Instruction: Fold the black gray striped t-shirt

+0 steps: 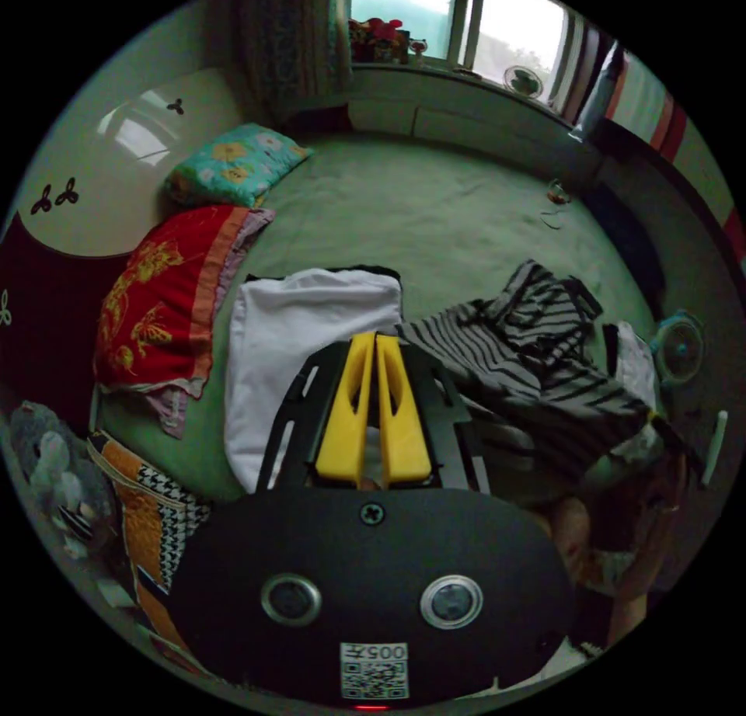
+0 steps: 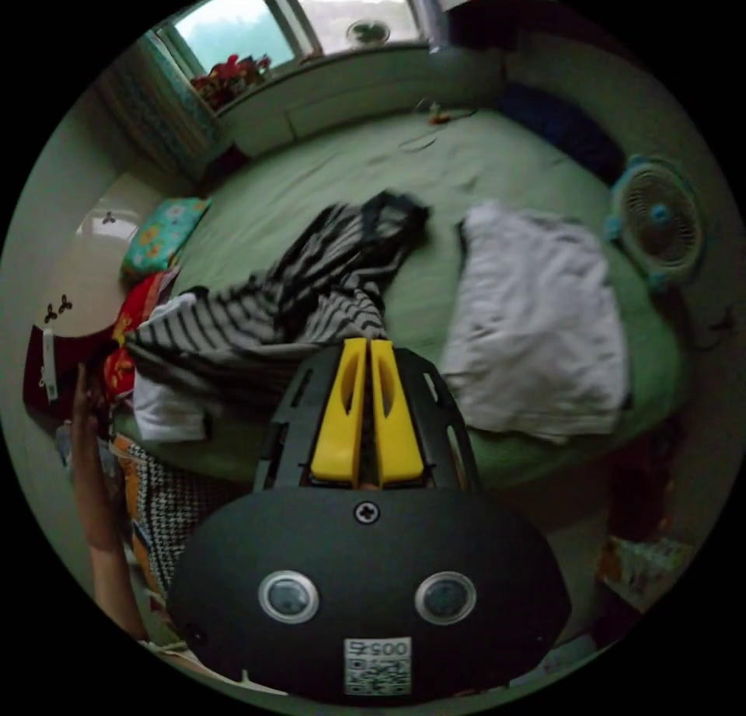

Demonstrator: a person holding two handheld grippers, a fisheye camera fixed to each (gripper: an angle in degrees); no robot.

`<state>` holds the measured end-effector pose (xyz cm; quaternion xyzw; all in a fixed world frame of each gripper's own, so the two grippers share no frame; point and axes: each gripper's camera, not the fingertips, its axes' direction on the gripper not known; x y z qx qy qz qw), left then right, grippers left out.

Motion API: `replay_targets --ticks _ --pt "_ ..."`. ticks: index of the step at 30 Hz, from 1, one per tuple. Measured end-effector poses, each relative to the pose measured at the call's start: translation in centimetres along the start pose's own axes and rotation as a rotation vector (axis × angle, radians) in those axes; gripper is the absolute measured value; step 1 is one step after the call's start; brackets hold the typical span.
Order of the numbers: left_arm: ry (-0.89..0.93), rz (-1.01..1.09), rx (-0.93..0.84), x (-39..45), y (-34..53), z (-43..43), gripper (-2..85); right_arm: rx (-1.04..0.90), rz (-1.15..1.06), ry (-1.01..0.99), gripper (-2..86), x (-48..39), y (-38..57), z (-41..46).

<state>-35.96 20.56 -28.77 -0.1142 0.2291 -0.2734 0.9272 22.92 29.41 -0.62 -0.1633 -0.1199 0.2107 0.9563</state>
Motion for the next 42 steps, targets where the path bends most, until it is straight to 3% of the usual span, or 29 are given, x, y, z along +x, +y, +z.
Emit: replay_targets --ticks 8,13,18,23,28,33,40,42 --pt "0.328 0.015 -0.008 -0.1 7.6 -3.9 0.1 0.121 -0.085 0.118 -1.7 3.9 2.8 -14.2" --pt "0.323 0.051 0.016 0.3 10.5 -6.9 0.5 0.166 -0.121 0.108 -1.6 4.0 4.8 -19.1" --pt "0.136 0.1 -0.146 3.4 12.4 -1.9 3.7 0.016 -0.129 0.208 0.9 4.0 3.9 -14.7" --pt "0.017 0.134 -0.107 5.9 12.9 0.6 6.5 -0.019 -0.17 0.419 8.7 3.8 4.5 -10.9" --pt "0.119 0.257 -0.075 11.5 10.1 3.4 9.6 0.0 -0.197 0.202 11.0 4.0 3.2 -10.4" --pt "0.273 0.422 -0.073 21.9 5.3 9.9 13.2 -0.034 -0.232 0.188 10.3 3.4 1.7 -7.0" --pt "0.222 0.384 -0.125 29.0 -1.9 18.8 16.1 -0.065 -0.228 0.182 9.9 5.3 -1.3 -2.9" --pt "0.113 0.326 -0.154 29.7 -3.7 22.0 17.4 -0.056 -0.23 0.222 10.5 5.7 -2.3 -2.5"
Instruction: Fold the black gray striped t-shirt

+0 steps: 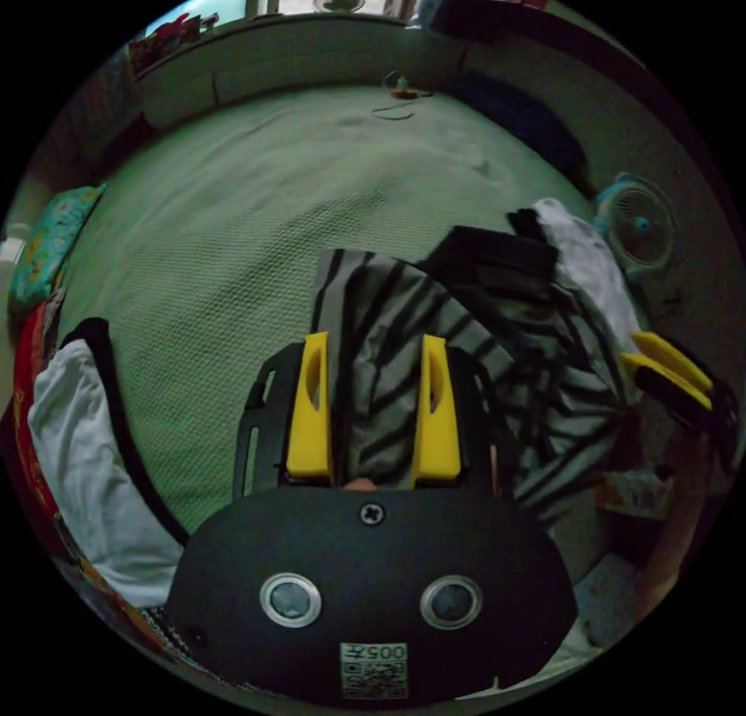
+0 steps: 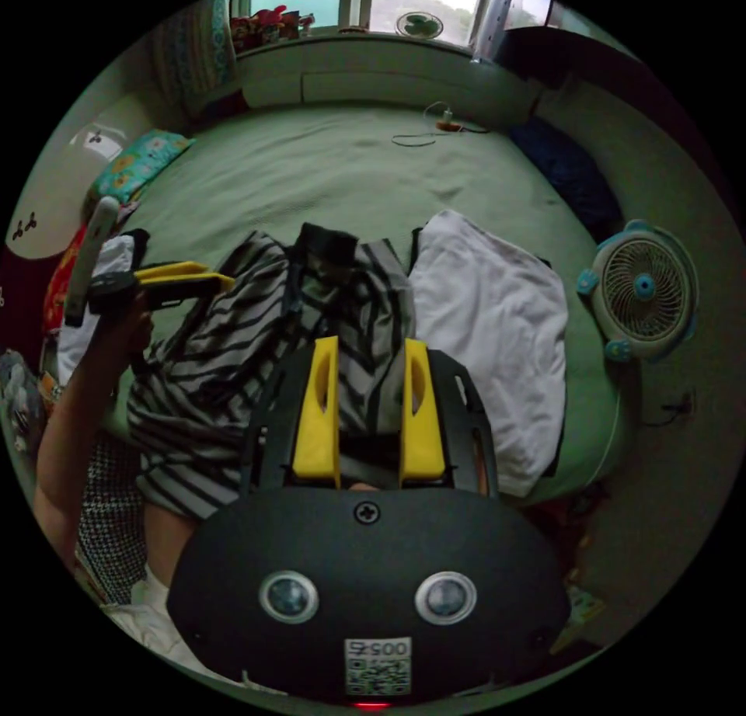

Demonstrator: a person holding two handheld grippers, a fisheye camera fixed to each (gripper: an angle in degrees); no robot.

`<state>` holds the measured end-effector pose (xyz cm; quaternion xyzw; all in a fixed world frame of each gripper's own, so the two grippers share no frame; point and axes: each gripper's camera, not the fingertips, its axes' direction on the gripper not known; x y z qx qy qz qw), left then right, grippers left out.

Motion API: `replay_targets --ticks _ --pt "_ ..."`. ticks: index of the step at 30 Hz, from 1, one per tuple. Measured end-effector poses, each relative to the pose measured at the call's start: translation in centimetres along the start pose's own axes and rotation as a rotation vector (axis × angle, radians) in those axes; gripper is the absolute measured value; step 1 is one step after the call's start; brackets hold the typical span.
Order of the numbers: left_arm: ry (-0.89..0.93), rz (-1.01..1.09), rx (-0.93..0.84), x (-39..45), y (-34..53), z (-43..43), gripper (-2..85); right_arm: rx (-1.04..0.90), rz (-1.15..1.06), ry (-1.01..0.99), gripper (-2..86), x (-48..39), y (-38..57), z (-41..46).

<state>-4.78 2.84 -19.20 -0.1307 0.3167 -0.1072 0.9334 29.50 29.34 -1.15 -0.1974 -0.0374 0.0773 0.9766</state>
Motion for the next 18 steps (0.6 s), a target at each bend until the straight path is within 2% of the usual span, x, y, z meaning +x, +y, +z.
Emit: replay_targets --ticks 3,6,9,11,13,18 --pt "0.04 -0.053 -0.092 -0.8 -1.2 3.5 17.9 0.0 0.006 0.025 11.1 0.9 -1.6 0.8" --pt "0.021 -0.025 -0.071 -0.3 -0.8 4.1 16.6 -0.058 -0.004 0.038 10.8 1.2 -3.3 3.0" --pt "0.054 0.003 -0.061 0.2 -0.1 3.9 6.9 -0.155 -0.02 0.132 8.0 0.6 -4.1 6.1" --pt "0.07 -0.031 -0.056 -0.2 0.5 3.6 5.0 -0.149 0.01 0.203 3.9 0.4 -4.0 6.6" --pt "0.065 -0.03 -0.023 -0.6 1.5 2.7 4.7 -0.121 0.004 0.214 -0.3 0.1 -3.5 5.4" --pt "-0.028 -0.092 0.154 -4.9 4.2 -3.9 4.4 -0.028 0.02 0.127 -1.5 0.8 -3.8 0.2"
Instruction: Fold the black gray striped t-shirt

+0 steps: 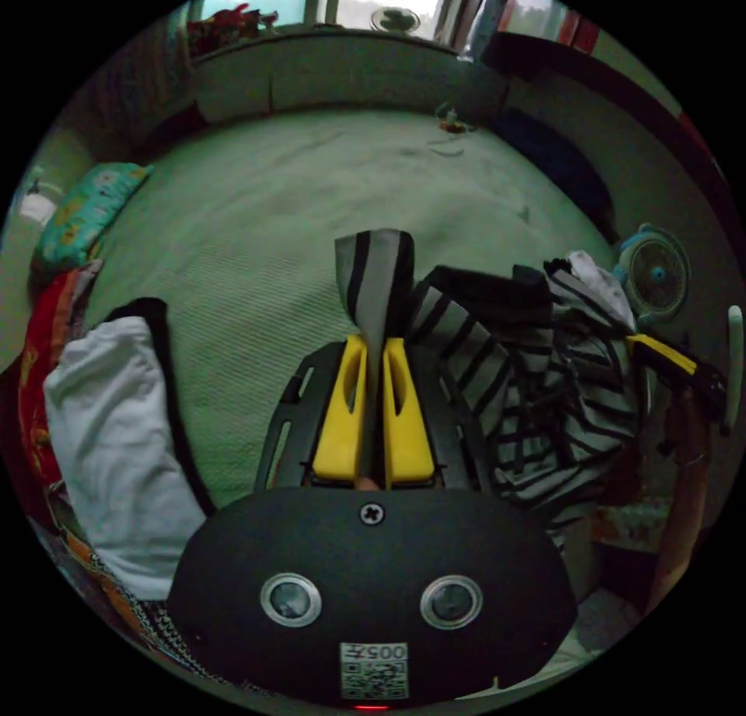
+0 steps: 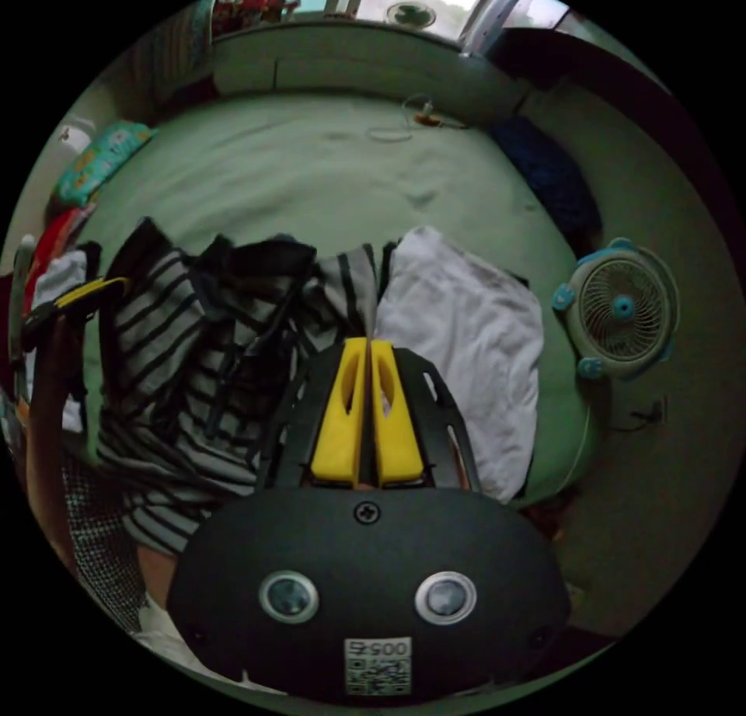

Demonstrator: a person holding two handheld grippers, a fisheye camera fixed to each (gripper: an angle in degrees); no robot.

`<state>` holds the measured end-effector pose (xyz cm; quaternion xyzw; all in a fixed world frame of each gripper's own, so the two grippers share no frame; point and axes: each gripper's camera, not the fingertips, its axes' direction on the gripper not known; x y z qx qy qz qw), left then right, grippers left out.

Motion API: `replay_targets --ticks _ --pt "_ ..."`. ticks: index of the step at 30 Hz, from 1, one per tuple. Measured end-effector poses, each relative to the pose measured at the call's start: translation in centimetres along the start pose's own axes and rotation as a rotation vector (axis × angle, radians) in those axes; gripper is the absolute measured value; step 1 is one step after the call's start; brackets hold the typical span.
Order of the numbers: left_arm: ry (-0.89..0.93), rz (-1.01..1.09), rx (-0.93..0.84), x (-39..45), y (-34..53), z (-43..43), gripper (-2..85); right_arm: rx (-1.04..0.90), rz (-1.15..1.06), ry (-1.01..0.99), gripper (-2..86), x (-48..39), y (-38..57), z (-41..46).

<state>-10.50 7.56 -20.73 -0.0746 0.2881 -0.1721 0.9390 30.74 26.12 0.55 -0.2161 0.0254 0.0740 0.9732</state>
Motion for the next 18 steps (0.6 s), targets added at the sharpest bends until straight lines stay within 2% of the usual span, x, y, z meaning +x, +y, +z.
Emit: replay_targets --ticks 3,8,12,14,18 --pt "-0.077 -0.05 0.076 -3.4 -1.0 -3.8 4.5 0.094 0.004 0.09 -1.5 0.2 -3.0 -3.0" --pt "-0.222 -0.158 0.203 -8.0 -4.2 -7.3 5.5 0.231 0.057 0.129 -0.9 -1.2 -11.4 -6.7" --pt "-0.181 -0.316 0.125 -11.9 -4.2 -6.2 8.6 0.133 0.17 0.112 3.0 -2.8 -15.9 -5.6" --pt "-0.172 -0.306 0.133 -12.6 -2.3 -5.5 8.5 0.126 0.128 0.057 3.8 -3.8 -14.9 -4.5" --pt "-0.156 -0.176 0.067 -12.2 4.7 -4.0 8.2 0.132 -0.048 -0.003 4.9 -4.9 -7.2 -1.6"
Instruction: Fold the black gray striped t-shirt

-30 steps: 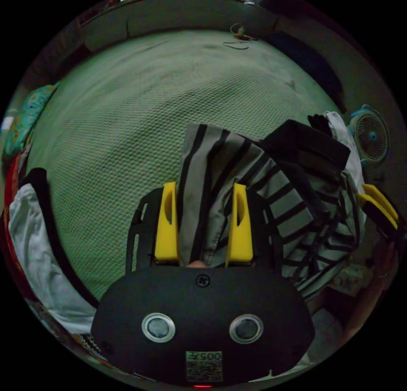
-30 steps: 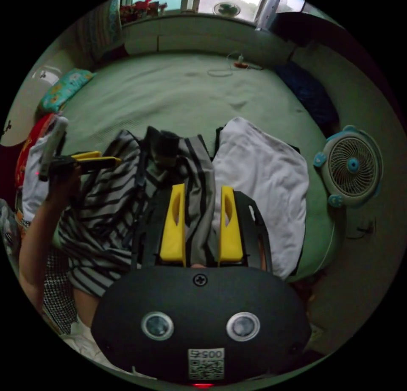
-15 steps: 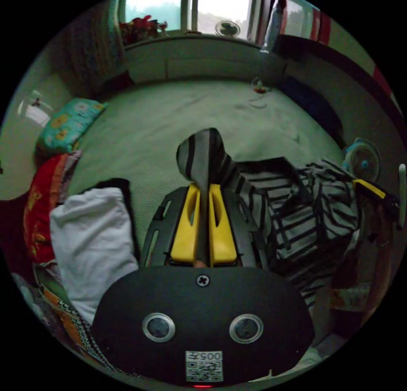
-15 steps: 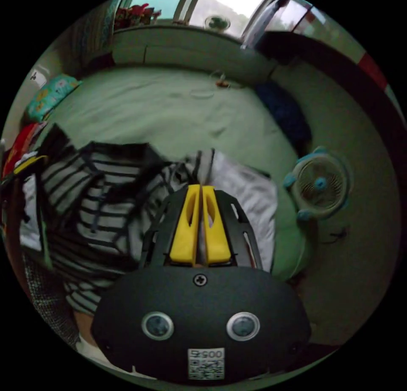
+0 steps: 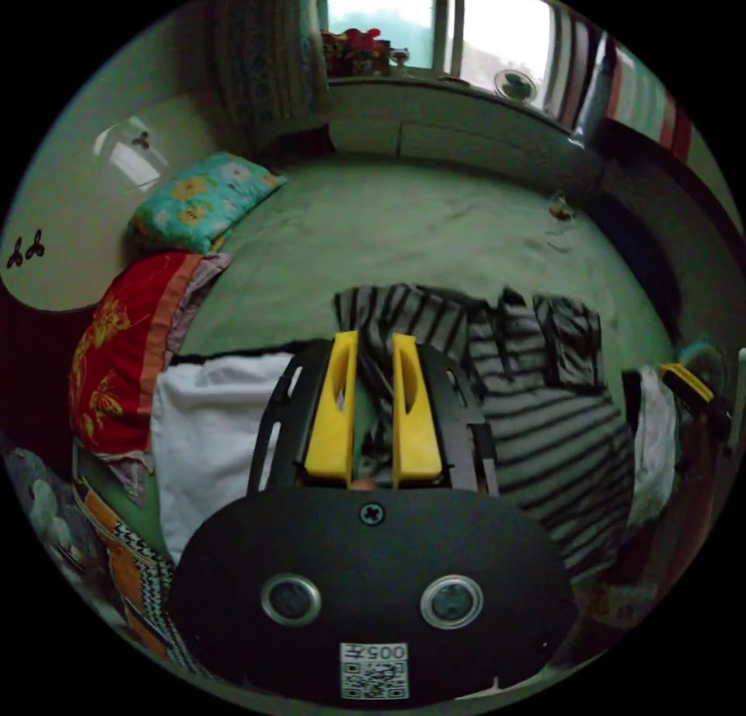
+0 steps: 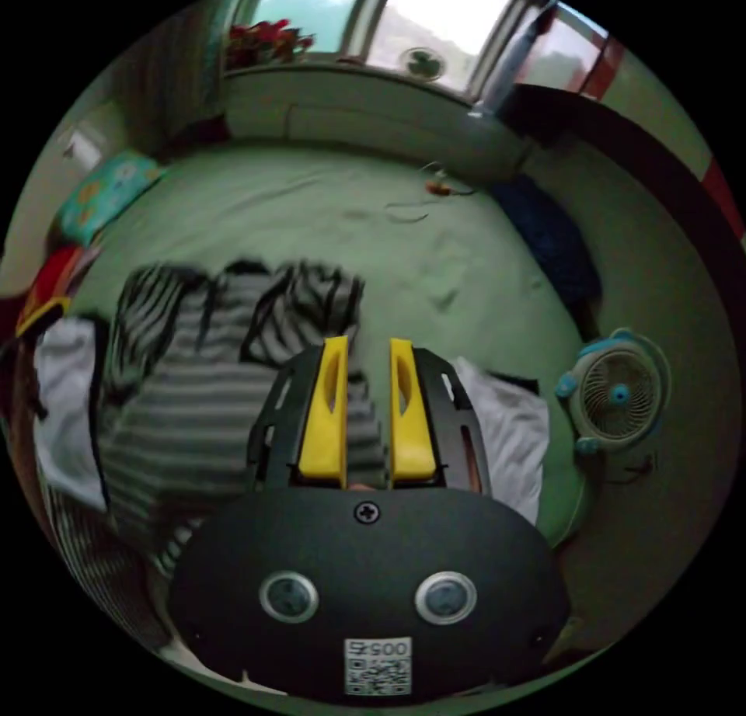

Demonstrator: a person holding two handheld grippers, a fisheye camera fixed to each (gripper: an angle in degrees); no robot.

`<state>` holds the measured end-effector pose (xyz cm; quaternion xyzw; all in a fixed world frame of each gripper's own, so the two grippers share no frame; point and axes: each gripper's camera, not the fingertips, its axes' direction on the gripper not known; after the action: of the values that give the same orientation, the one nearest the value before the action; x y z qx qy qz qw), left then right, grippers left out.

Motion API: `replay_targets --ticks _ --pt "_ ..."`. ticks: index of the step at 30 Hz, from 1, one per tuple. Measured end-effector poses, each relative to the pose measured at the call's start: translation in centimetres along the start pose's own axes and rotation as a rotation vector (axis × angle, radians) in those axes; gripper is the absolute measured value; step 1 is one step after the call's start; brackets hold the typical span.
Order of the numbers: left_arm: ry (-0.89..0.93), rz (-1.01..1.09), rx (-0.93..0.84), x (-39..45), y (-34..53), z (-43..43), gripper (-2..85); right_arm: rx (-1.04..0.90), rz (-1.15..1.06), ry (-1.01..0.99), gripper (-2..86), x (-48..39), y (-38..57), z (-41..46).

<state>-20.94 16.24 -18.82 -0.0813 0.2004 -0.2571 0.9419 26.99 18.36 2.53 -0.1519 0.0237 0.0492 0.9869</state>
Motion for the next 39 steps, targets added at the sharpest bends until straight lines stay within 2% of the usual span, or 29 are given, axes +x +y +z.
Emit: replay_targets --ticks 4,6,9,13,16,20,23,24,30,32,35,39 --pt "0.088 0.116 -0.02 0.1 9.0 -1.9 8.7 -0.047 -0.088 -0.098 6.2 1.9 11.7 -0.2" --pt "0.194 0.137 -0.062 0.1 15.5 -3.2 9.4 -0.063 -0.076 -0.151 6.5 3.3 16.8 -1.2" --pt "0.262 0.084 -0.146 -0.2 22.8 -3.3 11.8 -0.101 -0.049 -0.238 7.7 4.7 24.0 -2.1" --pt "0.249 -0.01 -0.234 -0.7 28.5 -1.3 13.5 -0.173 0.009 -0.191 9.1 4.7 29.2 -0.6" --pt "0.278 -0.091 -0.271 -1.3 30.9 0.9 13.7 -0.203 0.059 -0.181 9.1 4.3 29.9 1.4" --pt "0.207 -0.124 -0.297 -0.8 32.3 3.2 12.9 -0.295 0.087 -0.126 6.6 3.0 29.9 4.4" --pt "0.154 -0.115 -0.343 -0.7 32.4 2.8 6.5 -0.275 0.096 -0.142 0.1 2.4 30.0 4.1" --pt "0.188 -0.106 -0.34 -0.9 32.4 2.1 2.4 -0.271 0.089 -0.163 -1.0 2.4 29.9 3.5" --pt "0.354 -0.009 -0.202 -3.9 30.2 -7.5 0.5 -0.155 0.093 -0.318 -1.6 5.8 28.3 -4.7" --pt "0.335 0.048 -0.181 -4.5 29.8 -10.7 0.4 -0.138 0.086 -0.363 -1.7 6.9 27.7 -7.5" --pt "0.26 0.128 -0.175 -4.6 30.6 -14.4 0.7 -0.118 0.038 -0.345 -1.7 7.4 27.8 -11.3" --pt "0.342 0.156 -0.254 -4.2 34.2 -14.3 3.2 -0.159 0.0 -0.258 -1.2 6.6 30.1 -12.3"
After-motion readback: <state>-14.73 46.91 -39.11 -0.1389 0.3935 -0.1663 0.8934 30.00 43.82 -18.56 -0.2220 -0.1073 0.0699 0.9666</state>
